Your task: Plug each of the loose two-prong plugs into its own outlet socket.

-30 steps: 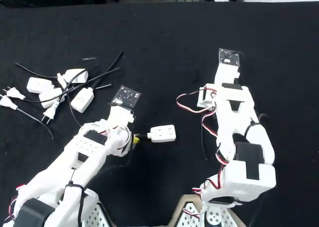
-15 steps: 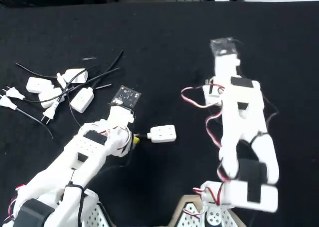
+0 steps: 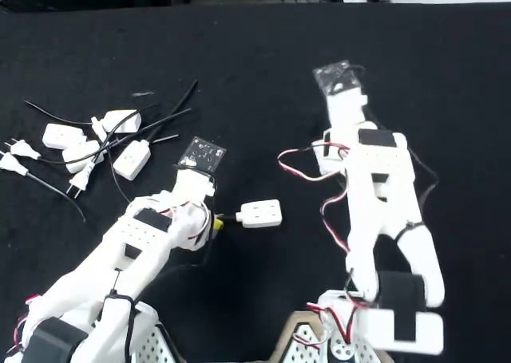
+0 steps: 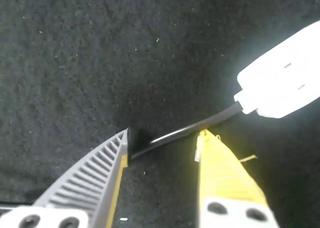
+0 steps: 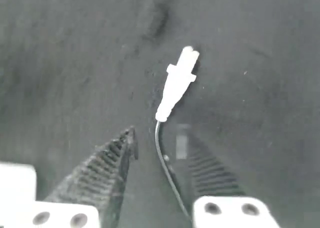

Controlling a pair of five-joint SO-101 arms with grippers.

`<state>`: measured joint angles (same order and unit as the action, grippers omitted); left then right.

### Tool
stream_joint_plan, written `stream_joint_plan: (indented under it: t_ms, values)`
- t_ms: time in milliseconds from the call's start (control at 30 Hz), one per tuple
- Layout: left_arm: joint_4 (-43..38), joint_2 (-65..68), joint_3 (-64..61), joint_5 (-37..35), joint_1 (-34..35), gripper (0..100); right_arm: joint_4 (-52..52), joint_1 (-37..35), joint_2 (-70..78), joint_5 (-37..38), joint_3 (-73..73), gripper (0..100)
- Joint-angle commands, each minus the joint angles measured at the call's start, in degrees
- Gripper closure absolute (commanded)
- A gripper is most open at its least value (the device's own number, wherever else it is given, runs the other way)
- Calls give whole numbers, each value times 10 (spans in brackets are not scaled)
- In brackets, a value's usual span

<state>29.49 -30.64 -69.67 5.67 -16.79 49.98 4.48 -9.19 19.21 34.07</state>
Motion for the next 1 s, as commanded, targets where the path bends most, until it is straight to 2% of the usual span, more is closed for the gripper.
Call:
stream_joint_plan:
  t_ms: [0, 133, 433, 533, 600, 800, 967]
  values:
    - [-6, -2, 2, 0, 1, 784, -64, 11, 68, -61, -26, 795]
    - [-6, -2, 2, 0, 1, 784, -55, 20, 162, -61, -85, 868]
    - [-8, -2, 2, 0, 1, 784, 25, 25, 300, -55, -244, 871]
    - [-7, -2, 2, 0, 1, 784, 50, 26, 318, -55, -273, 995]
    - [-7, -2, 2, 0, 1, 784, 70, 26, 315, -54, -278, 984]
    - [-7, -2, 2, 0, 1, 784, 129, 37, 212, 37, -257, 988]
    - [-7, -2, 2, 0, 1, 784, 177, 33, 81, 162, -176, 988]
